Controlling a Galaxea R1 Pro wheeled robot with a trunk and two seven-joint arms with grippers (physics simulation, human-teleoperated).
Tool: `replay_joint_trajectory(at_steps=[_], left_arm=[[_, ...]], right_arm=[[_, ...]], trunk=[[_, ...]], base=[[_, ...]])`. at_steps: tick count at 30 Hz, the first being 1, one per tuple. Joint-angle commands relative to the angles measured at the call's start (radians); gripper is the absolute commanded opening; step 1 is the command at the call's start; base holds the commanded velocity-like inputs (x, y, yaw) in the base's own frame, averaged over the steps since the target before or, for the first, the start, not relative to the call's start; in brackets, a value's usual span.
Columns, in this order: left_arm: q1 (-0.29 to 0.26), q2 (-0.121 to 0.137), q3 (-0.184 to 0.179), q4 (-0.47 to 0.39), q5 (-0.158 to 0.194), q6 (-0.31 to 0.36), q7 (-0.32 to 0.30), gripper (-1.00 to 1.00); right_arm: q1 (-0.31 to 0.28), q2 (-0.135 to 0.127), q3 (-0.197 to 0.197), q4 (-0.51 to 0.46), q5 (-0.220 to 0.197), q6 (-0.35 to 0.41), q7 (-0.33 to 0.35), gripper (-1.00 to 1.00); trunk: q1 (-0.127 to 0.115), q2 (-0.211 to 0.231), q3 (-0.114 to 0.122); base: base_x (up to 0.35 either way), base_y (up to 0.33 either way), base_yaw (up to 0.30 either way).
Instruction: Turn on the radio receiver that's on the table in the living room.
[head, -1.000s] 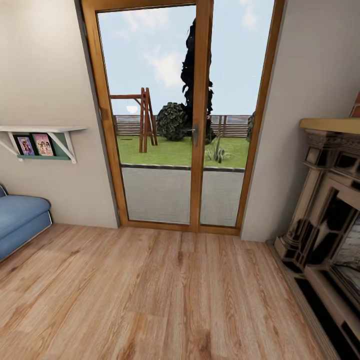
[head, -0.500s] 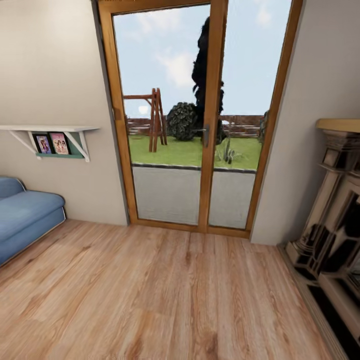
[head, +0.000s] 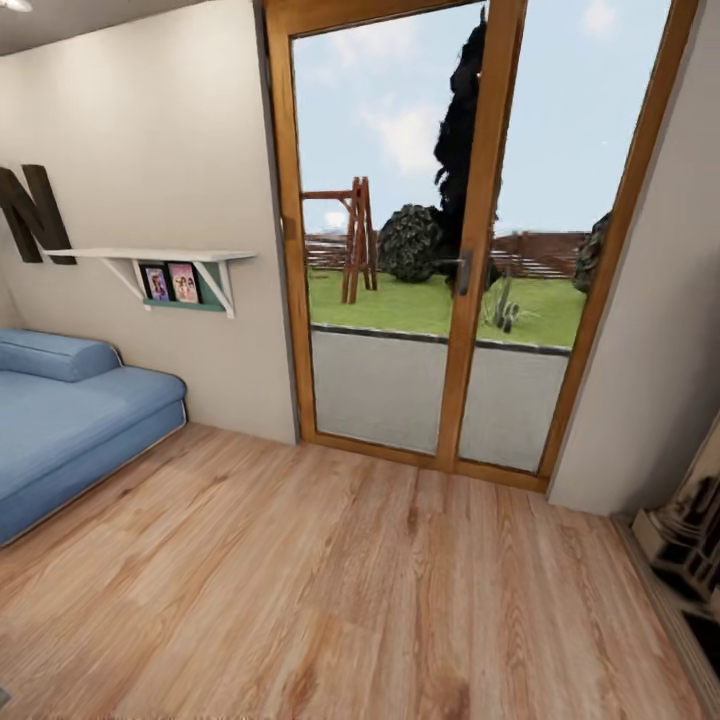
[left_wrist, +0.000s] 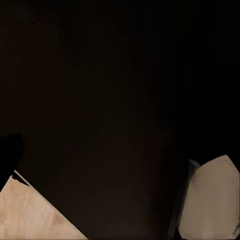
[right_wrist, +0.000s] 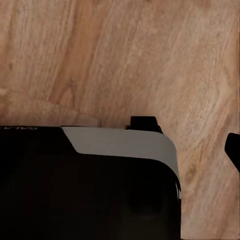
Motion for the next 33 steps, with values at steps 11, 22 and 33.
replay_joint_trajectory(at_steps=[11,22,33], left_arm=[[0.000,0.025,-0.001,-0.151,-0.007,-0.069,0.006,1.00],[0.000,0.035,-0.002,-0.428,-0.014,-0.015,0.027,1.00],[-0.001,0.071,0.008,-0.735,-0.007,0.110,0.039,1.00]], right_arm=[[-0.002,-0.051,0.000,-0.103,0.005,-0.002,-0.002,1.00],[-0.008,-0.077,-0.001,-0.258,0.045,-0.001,-0.002,1.00],[-0.011,-0.082,-0.004,-0.428,0.084,0.000,-0.002,1.00]], trunk=[[0.000,0.000,0.000],[0.000,0.000,0.000],[0.000,0.000,0.000]], base=[[0.000,0.000,0.299],[0.000,0.000,0.300],[0.000,0.000,0.300]])
